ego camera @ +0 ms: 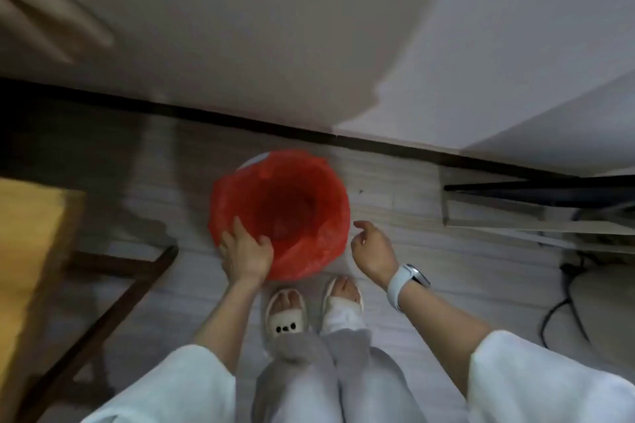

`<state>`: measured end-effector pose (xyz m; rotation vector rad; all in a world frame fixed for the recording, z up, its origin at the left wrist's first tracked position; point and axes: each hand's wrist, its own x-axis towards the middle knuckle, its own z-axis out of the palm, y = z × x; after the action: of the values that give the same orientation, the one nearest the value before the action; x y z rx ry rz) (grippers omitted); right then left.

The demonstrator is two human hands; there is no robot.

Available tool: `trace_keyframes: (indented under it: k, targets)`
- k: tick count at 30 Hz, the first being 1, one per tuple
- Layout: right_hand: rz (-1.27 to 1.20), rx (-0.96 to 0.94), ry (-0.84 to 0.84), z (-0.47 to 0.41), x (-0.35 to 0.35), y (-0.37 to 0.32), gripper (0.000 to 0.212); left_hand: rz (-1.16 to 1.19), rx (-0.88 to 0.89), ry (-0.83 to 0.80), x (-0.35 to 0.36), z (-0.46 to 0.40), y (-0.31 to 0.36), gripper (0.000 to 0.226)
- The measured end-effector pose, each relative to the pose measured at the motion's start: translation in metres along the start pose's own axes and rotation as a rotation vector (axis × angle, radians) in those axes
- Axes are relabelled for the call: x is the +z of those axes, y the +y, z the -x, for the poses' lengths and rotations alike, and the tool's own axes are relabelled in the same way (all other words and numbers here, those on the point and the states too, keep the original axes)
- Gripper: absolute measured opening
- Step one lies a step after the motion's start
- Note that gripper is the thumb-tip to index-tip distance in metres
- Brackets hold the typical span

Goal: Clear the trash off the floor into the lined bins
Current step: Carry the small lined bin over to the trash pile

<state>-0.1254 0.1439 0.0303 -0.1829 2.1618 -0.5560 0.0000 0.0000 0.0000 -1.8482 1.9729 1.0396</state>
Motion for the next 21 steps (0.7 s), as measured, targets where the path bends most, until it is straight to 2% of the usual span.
trace_keyframes:
  k: [3,5,8,10,15,21]
  targets:
    - [0.027,-0.066,0.022,-0.062,0.034,0.011,0.049,-0.085,-0.032,0.089,0.021,-0.06,-0.022,0.077]
    - [0.007,-0.094,0.034,-0.095,0.05,0.012,0.057,-0.033,-0.059,0.067,0.028,-0.093,-0.033,0.082]
    - [-0.02,-0.036,0.041,-0.116,0.062,0.004,0.06,0.124,-0.015,0.036,0.038,-0.121,-0.042,0.072]
    - [-0.032,-0.002,0.089,-0.121,0.063,0.007,0.059,0.111,0.006,0.072,0.039,-0.124,-0.044,0.062]
    - [-0.093,0.04,0.238,-0.073,0.044,0.021,0.052,0.059,0.086,0.169,0.022,-0.072,-0.025,0.045]
    - [-0.125,0.125,0.413,0.034,-0.002,0.042,0.05,0.029,0.231,0.111,-0.024,0.023,-0.002,0.04]
